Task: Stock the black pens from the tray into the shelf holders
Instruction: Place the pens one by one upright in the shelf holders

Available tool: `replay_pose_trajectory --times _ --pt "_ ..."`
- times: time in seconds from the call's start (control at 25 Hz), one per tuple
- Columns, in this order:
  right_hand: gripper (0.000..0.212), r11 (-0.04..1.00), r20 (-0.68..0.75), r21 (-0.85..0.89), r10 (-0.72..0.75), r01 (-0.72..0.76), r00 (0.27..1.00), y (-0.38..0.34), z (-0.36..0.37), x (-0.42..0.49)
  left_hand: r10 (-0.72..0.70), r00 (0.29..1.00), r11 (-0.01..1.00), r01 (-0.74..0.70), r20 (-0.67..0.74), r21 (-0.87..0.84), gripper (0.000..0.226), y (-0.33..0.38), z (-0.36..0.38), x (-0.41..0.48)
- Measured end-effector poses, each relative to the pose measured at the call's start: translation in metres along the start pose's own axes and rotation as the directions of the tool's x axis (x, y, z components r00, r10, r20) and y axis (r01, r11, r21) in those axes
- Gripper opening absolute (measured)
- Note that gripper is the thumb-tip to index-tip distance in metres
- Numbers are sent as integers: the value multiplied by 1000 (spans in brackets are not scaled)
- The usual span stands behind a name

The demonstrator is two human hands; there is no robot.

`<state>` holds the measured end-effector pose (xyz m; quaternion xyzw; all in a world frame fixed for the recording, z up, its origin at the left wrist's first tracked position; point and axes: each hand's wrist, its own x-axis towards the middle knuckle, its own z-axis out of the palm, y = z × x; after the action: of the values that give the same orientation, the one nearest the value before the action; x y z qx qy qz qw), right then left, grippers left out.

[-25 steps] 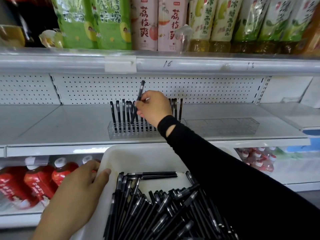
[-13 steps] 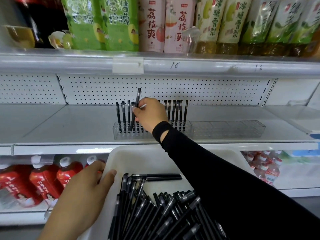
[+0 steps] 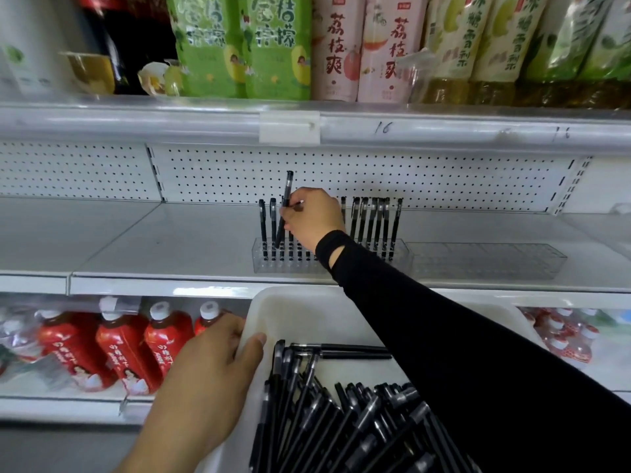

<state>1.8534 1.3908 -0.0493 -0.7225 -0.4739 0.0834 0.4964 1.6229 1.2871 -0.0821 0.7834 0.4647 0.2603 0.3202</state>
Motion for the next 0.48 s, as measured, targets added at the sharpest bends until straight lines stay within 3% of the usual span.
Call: replay_pose_trajectory --times 0.2,0.48 --pt "8 998 -9 -62 0 0 1000 -1 27 18 9 1000 1000 -9 4 -10 17 -3 -1 0" --pt "16 907 108 -417 -20 64 994 -4 42 27 10 1000 1000 -10 0 -25 19 -8 -6 2"
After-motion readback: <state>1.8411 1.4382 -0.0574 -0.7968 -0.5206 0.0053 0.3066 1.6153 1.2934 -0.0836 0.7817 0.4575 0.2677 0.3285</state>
